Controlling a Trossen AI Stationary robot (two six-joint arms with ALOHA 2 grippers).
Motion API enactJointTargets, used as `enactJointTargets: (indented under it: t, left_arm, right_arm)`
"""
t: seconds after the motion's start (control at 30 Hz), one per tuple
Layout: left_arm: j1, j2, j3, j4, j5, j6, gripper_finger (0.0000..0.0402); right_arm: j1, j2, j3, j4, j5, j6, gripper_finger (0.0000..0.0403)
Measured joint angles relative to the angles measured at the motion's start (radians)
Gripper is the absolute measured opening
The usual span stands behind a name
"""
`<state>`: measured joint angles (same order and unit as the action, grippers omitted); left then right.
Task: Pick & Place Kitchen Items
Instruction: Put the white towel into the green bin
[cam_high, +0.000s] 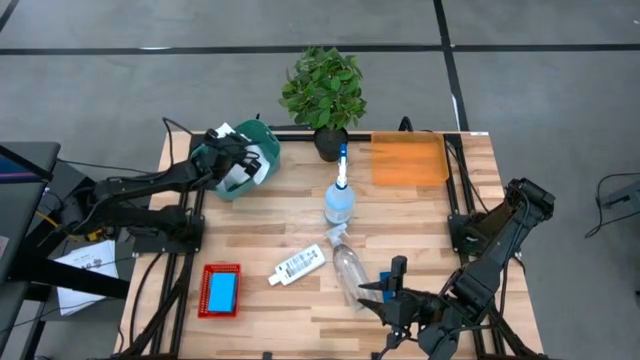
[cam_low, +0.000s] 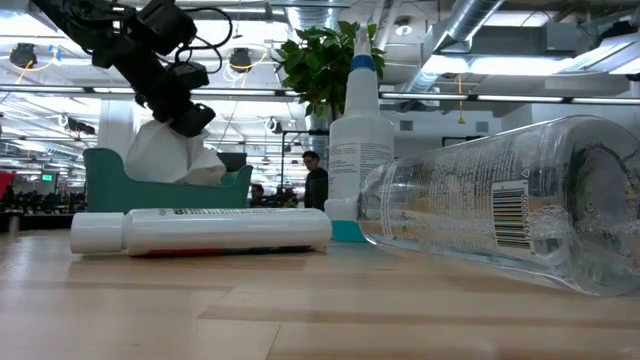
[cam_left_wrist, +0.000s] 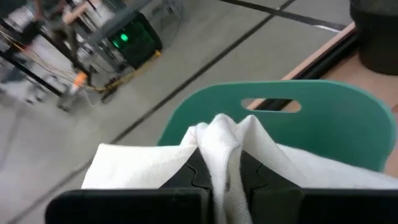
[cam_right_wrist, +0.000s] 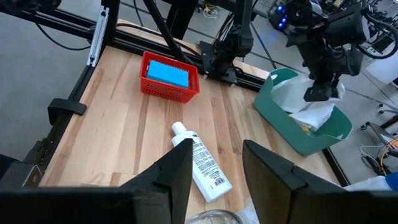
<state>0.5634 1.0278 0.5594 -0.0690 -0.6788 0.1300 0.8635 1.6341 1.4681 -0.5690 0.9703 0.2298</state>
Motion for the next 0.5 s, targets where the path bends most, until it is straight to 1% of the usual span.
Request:
enactJointTargets:
  t: [0.2,0.5]
  left_arm:
    - [0.038,0.073,0.0,0.01,0.024,-0.065,0.0007]
    - [0.038,0.222,0.0,0.061,0.031,-0.113,0.0008]
  right_arm:
    - [0.0,0.0,0.0,0.0,0.0,0.002,0.0134]
    - [0.0,0.0,0.0,-0.002,0.0,0.002,0.0134]
